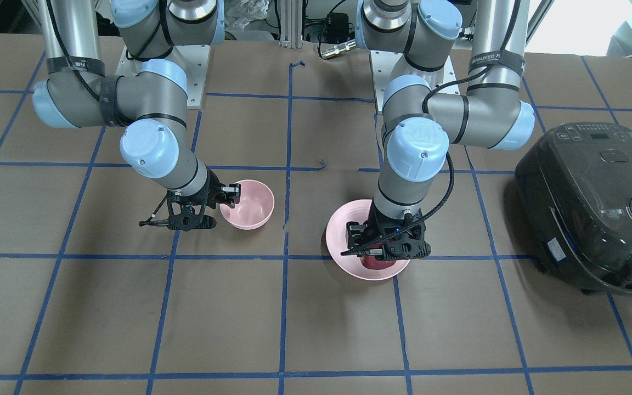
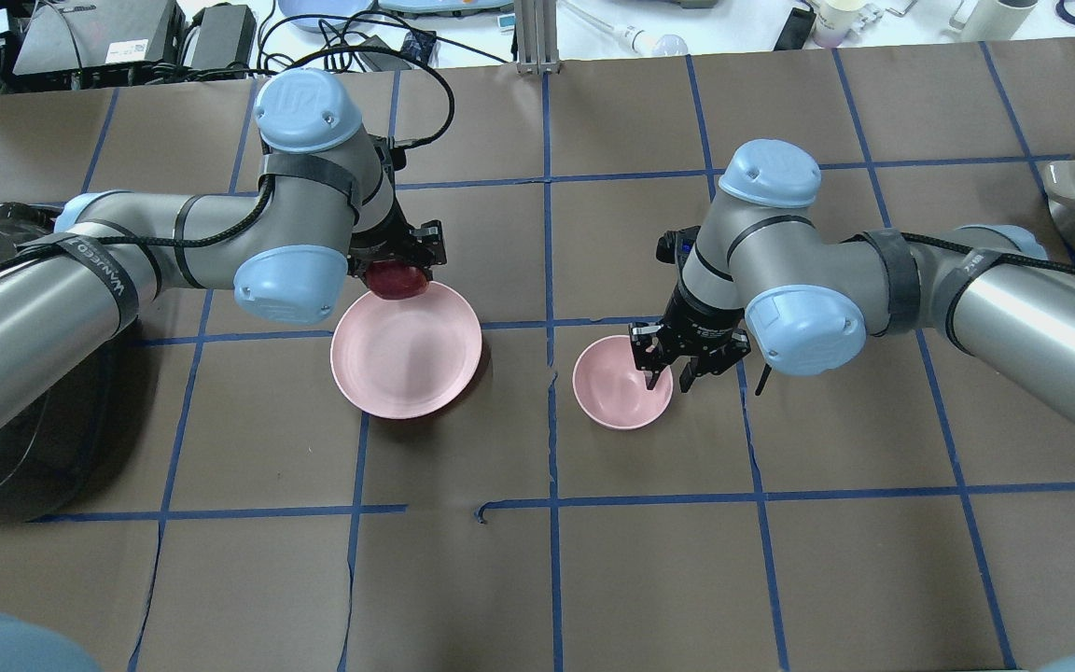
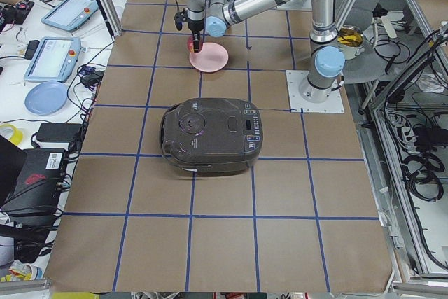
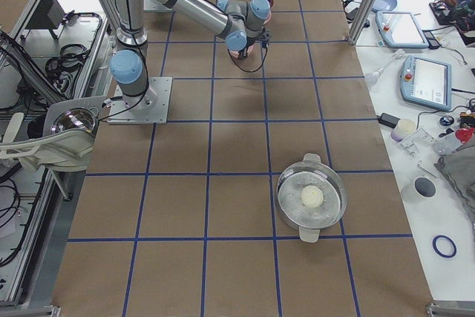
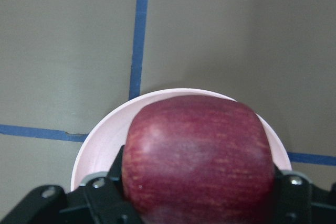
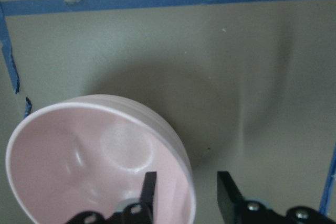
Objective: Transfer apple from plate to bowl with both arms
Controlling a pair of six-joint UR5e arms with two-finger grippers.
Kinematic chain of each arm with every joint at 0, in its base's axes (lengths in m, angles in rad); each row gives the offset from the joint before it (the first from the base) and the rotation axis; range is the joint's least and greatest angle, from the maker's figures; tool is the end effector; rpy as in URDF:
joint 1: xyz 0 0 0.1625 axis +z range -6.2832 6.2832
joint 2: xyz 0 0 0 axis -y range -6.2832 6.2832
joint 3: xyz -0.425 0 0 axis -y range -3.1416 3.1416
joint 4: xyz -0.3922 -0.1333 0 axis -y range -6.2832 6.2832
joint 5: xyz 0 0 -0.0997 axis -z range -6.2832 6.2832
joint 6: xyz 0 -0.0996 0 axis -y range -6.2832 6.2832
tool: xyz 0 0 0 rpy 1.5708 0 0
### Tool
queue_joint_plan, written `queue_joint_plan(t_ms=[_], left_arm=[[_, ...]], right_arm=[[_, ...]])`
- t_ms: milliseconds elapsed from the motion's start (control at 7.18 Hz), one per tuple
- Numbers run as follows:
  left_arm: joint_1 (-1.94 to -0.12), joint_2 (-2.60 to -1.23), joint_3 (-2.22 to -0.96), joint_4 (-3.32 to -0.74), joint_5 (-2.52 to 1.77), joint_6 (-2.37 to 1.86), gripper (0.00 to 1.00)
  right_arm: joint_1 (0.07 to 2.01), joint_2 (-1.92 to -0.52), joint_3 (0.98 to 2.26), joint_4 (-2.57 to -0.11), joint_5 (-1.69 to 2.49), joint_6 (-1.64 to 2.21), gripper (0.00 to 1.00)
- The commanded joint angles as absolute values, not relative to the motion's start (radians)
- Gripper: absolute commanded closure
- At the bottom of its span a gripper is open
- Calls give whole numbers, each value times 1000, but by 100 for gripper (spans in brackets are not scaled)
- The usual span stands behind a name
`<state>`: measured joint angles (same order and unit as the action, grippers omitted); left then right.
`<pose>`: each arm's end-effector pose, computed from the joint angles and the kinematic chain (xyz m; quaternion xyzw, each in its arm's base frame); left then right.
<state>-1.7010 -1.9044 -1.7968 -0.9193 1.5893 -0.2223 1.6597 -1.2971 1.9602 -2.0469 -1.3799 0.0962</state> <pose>-0.2056 -0.5580 0.2659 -0.0464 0.9978 -0.0468 0.0010 0.1963 -0.4882 0.2156 0.0125 0.9911 0.1013 0.0859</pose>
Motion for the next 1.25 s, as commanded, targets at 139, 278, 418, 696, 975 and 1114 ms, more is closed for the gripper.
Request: queue_joint_plan(t_ms=[139, 278, 418, 696, 975, 1114], left_arm=[[-1856, -1875, -1796, -930, 1582, -410, 88], [-1915, -1878, -1795, -914, 1575, -460, 88], [-1965, -1902, -1784, -905, 1562, -545, 88], [-2044, -1937, -1743, -887, 1560, -664, 88], [-2135, -1983, -1717, -887, 1574, -754, 90], [-2152, -2006, -1715, -878, 1574, -788, 90]], right_arm=[[1614, -1408, 1863, -1968, -1498, 51, 0], [1564, -1434, 1829, -1947, -1562, 51, 0], [1522, -1462, 1786, -1866, -1568, 51, 0], [1509, -1480, 1619, -1662, -1604, 86, 0], [1511, -1502, 1530, -1541, -1605, 89, 0], [1512, -1523, 1534, -1526, -1589, 87, 0]])
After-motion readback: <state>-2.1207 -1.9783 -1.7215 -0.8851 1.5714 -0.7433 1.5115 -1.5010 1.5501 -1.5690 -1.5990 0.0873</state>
